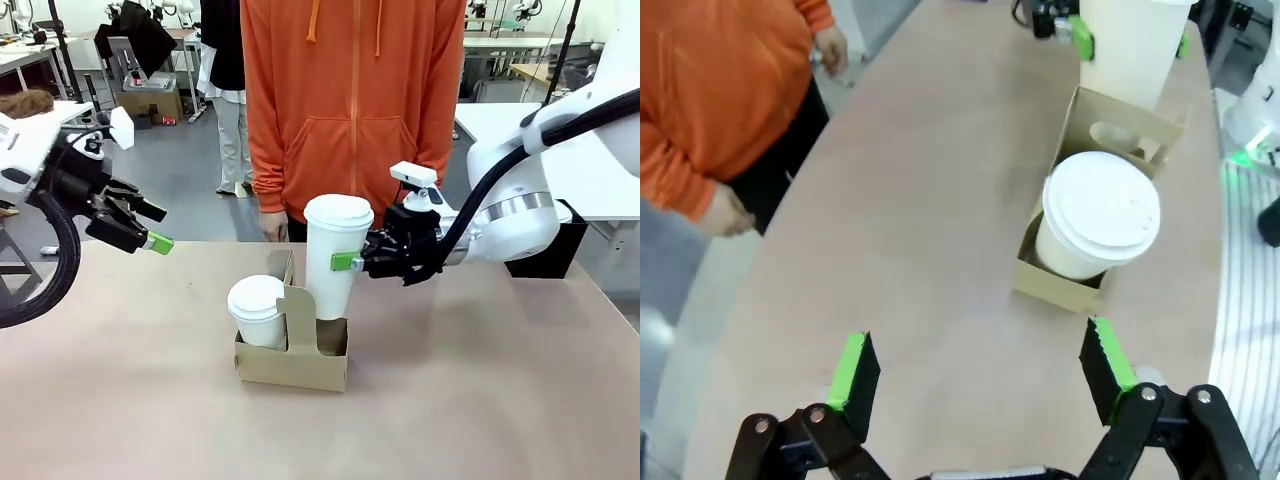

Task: Pour a drink into a cup and package it in a carrier.
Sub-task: Insert the held 600 ml Paper Cup into the Cup Carrier.

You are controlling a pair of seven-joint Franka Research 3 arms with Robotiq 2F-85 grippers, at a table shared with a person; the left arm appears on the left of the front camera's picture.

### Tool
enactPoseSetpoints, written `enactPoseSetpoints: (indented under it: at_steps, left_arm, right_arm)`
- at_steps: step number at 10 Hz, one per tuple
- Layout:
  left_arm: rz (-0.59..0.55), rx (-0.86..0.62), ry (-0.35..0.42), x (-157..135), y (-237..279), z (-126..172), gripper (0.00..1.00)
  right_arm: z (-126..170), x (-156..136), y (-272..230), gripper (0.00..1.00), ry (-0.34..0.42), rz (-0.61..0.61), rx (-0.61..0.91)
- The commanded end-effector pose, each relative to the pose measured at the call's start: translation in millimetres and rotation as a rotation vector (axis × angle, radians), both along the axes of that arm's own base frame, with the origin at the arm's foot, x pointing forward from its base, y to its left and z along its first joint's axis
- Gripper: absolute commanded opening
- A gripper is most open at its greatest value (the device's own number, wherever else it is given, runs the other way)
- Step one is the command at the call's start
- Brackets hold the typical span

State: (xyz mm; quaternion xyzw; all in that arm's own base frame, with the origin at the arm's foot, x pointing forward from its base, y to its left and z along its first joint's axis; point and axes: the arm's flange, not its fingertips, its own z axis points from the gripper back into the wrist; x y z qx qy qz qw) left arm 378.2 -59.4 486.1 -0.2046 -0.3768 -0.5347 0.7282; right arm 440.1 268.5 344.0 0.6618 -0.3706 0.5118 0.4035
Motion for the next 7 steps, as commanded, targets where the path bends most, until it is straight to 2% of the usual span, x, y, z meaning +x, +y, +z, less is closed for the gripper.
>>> enactPoseSetpoints:
  at_steps: [1,3,4,7]
  left_arm:
    - [-0.108,-0.054,-0.097,-6,7,-34,1.00]
    - [-0.133,-0.101,-0.127,-3,9,-38,1.00]
    - [-0.080,-0.034,-0.090,5,9,-13,1.00]
    - [-0.080,-0.034,-0.090,5,9,-13,1.00]
  right_arm:
    - [-11,4,7,0.81,-0.036,0.017,-0.006]
    - [-25,1,5,0.81,-0.023,0.032,-0.018]
    - [-32,1,5,0.81,-0.027,0.043,-0.027]
    - [-52,3,5,0.81,-0.059,0.047,-0.029]
